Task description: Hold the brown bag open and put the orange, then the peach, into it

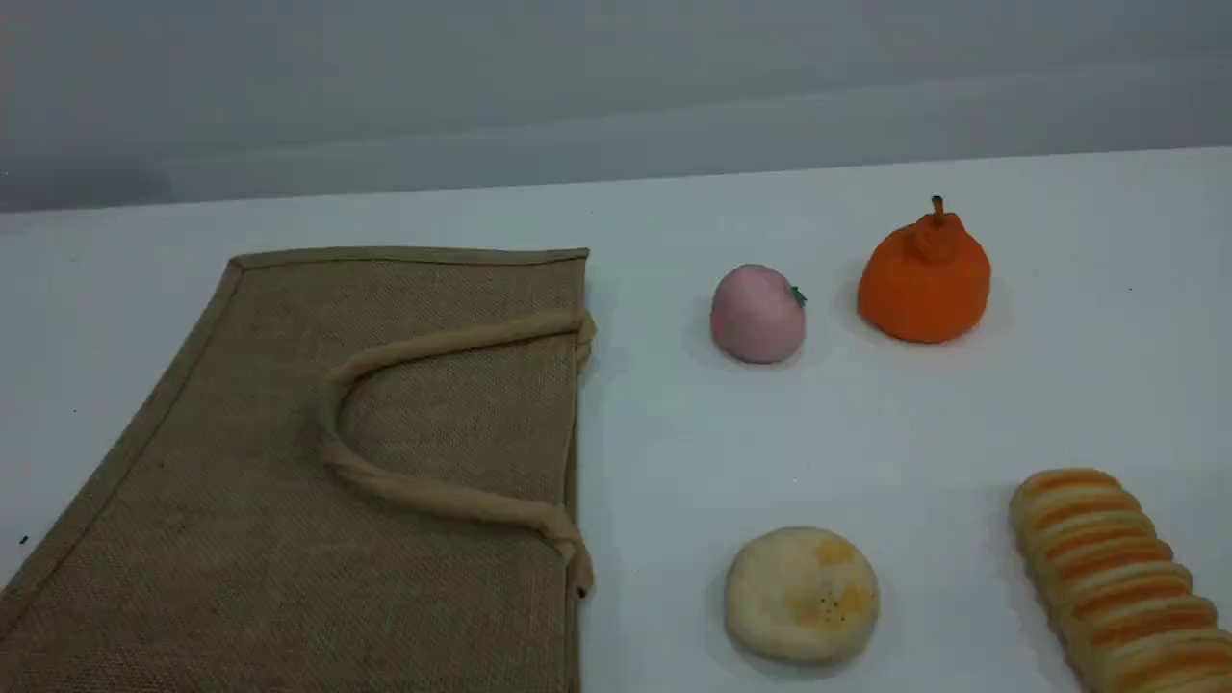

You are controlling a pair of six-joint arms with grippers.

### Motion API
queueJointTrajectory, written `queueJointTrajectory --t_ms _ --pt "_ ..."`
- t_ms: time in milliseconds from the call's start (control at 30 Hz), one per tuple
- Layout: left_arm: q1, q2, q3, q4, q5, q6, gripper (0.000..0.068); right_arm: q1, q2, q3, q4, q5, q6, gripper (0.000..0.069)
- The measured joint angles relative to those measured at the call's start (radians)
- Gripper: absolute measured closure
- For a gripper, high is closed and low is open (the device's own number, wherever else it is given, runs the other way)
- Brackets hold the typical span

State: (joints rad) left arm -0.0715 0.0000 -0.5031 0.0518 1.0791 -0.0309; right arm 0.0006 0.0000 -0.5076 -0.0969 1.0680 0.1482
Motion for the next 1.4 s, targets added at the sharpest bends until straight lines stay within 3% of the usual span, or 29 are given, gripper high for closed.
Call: queueJointTrajectory --t_ms 1133,1400 --pt "0.0 0.0 0.0 0.0 0.0 0.0 0.0241 -0.001 0.0 0.0 0.0 0.0 -0.002 0.0247" --pt "0.0 0.023 -0.035 0.001 -0.067 0.0 0.0241 -0.001 0.0 -0.016 0.076 -0.033 -0.115 0.0247"
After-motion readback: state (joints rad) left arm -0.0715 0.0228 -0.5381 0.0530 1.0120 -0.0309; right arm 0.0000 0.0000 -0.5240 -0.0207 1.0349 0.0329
